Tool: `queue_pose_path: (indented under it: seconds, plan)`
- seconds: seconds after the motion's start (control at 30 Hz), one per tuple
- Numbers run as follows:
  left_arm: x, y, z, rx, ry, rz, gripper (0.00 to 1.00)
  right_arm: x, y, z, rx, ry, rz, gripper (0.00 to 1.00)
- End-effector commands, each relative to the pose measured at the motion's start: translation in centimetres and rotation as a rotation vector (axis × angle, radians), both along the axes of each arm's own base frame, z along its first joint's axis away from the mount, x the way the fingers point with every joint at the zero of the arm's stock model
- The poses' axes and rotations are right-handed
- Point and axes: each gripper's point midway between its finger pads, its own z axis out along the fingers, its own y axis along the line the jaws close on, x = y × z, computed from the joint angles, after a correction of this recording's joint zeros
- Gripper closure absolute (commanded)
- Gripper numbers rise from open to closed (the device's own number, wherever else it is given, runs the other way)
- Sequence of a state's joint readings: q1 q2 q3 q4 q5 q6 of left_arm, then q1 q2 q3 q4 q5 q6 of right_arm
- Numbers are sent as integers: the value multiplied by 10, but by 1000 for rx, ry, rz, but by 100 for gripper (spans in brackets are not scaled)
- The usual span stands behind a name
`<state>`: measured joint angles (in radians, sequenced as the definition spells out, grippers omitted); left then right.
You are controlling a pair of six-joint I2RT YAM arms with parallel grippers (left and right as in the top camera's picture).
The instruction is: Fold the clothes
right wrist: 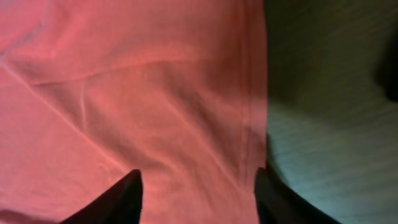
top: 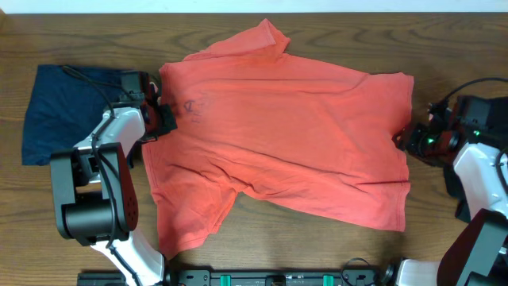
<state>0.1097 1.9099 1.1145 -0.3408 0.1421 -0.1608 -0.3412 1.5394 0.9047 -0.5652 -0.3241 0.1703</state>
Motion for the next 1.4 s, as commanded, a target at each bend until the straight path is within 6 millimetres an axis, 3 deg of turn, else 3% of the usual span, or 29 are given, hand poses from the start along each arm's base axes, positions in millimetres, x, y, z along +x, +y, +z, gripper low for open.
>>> queue_pose_path:
  seconds: [0.0, 0.1, 0.2, 0.33, 0.5, 0.63, 0.8, 1.03, 1.37]
  plan:
    - [-6, -17, -14, -104, 41, -21, 90, -2, 6, -8, 5, -14, 24, 39]
    - [-3, -27, -3, -156, 16, -42, 88, -3, -9, -20, -69, 8, -20, 38]
    - [-1, -35, 16, -199, -22, -62, 86, 12, -16, -23, -92, -38, -30, 40]
    - [-3, -45, 55, -246, -86, -97, 85, 40, -20, -26, -59, -123, -89, 57]
    - [-21, -55, 110, -264, -162, -162, 83, 71, -20, -46, 19, -157, -113, 57]
    - [-47, -60, 144, -235, -187, -220, 77, 102, -22, -51, 68, -156, -87, 47]
    - [-79, -69, 173, -212, -206, -283, 69, 138, -33, -39, 38, -128, 10, 36]
    - [-90, -72, 180, -213, -204, -290, 68, 164, -55, -30, -69, -152, 17, 37]
    - [-90, -73, 179, -214, -201, -290, 68, 174, -63, -75, -92, -141, 13, 59]
